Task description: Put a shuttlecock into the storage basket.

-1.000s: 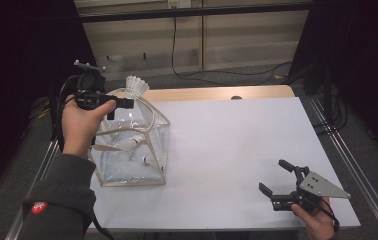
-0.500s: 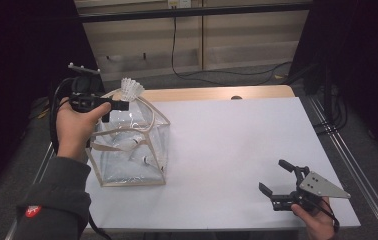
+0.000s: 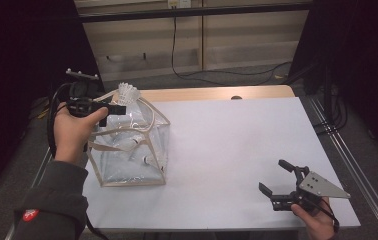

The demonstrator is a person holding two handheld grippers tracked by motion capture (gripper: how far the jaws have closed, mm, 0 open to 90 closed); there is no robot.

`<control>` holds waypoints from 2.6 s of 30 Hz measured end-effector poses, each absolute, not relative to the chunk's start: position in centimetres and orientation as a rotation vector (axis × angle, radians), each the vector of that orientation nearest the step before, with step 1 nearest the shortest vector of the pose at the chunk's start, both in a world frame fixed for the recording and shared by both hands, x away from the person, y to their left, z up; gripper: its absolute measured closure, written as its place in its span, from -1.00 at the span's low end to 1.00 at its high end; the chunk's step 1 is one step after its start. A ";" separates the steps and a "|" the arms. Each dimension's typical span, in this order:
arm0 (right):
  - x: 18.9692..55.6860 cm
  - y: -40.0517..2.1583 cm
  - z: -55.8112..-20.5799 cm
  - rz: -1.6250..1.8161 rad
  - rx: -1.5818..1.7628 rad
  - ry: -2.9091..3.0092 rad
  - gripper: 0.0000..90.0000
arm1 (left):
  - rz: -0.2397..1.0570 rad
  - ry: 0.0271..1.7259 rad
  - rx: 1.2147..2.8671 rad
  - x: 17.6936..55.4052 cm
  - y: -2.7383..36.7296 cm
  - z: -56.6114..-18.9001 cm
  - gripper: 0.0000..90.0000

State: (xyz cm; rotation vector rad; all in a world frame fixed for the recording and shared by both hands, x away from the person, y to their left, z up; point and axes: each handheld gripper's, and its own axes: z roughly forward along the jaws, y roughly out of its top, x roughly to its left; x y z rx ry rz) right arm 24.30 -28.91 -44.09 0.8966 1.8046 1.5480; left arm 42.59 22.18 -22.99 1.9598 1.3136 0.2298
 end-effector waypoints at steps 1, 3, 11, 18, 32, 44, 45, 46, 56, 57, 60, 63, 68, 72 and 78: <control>24.3 -28.9 -44.1 1.548 0.896 1.804 -0.94 | 0.227 1.313 1.963 42.6 22.2 -23.0 0.46; 24.3 -28.9 -44.1 1.545 0.892 1.808 -0.94 | 0.232 1.312 1.967 42.5 22.3 -23.1 0.46; 24.3 -28.9 -44.1 1.546 0.889 1.811 -0.94 | 0.228 1.322 1.962 42.5 22.6 -23.5 0.46; 24.3 -28.9 -44.1 1.546 0.889 1.810 -0.94 | 0.231 1.329 1.963 42.4 23.1 -23.8 0.46; 24.3 -28.9 -44.1 1.544 0.895 1.810 -0.94 | 0.233 1.331 1.975 42.5 23.4 -24.0 0.46; 24.3 -28.9 -44.1 1.542 0.888 1.812 -0.94 | 0.235 1.341 1.977 42.5 23.7 -24.3 0.46; 24.3 -28.8 -44.1 1.544 0.890 1.813 -0.94 | 0.238 1.341 1.978 42.5 23.8 -24.3 0.46; 24.3 -28.9 -44.1 1.543 0.889 1.813 -0.94 | 0.235 1.341 1.982 42.5 23.8 -24.3 0.46; 24.3 -28.8 -44.1 1.543 0.890 1.814 -0.94 | 0.237 1.369 1.984 42.8 24.0 -25.1 0.46; 24.3 -28.8 -44.1 1.543 0.890 1.815 -0.94 | 0.232 1.370 1.985 42.9 24.0 -25.1 0.46; 24.3 -28.8 -44.1 1.544 0.892 1.813 -0.94 | 0.234 1.375 1.987 42.9 24.0 -25.4 0.46; 24.3 -28.8 -44.1 1.545 0.892 1.811 -0.94 | 0.229 1.379 1.987 42.9 24.1 -25.6 0.46; 24.3 -28.8 -44.1 1.544 0.891 1.814 -0.94 | 0.221 1.384 1.997 42.9 24.2 -26.0 0.45; 24.3 -28.8 -44.1 1.541 0.887 1.815 -0.94 | 0.223 1.393 1.993 43.0 24.2 -26.5 0.46; 24.3 -28.9 -44.1 1.541 0.888 1.816 -0.94 | 0.214 1.391 2.005 43.0 24.3 -26.8 0.45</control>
